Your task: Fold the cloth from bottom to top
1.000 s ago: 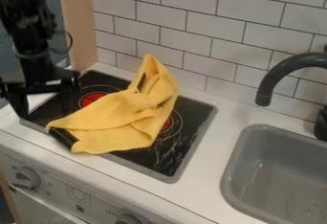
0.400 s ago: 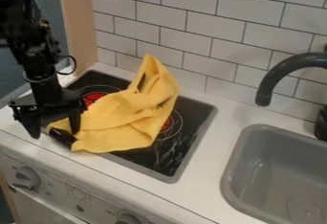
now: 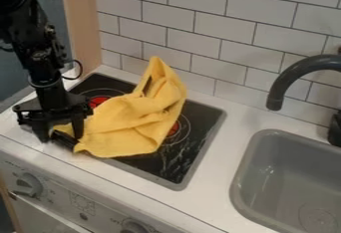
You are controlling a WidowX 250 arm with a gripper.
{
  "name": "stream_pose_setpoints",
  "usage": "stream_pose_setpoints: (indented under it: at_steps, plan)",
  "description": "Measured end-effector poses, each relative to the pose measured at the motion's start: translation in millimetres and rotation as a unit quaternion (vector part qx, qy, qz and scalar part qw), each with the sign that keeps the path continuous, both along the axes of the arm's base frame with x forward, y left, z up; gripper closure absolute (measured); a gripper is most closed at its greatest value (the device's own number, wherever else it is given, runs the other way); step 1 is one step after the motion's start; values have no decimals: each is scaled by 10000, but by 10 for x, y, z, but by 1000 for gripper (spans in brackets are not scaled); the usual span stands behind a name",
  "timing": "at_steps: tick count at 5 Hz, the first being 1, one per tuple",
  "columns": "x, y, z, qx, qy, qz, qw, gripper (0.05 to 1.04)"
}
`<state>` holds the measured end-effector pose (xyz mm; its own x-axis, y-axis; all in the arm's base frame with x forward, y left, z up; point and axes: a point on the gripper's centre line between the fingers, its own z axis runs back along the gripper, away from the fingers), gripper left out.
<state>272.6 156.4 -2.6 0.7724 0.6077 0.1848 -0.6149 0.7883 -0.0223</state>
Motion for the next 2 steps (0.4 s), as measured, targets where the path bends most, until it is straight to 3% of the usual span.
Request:
stream_pose_setpoints:
  at_steps: [1,2]
  plan:
    - [0,17,6,55,21,13,10000,676]
    - [-29,-11,11,32,87,-3,10000,866]
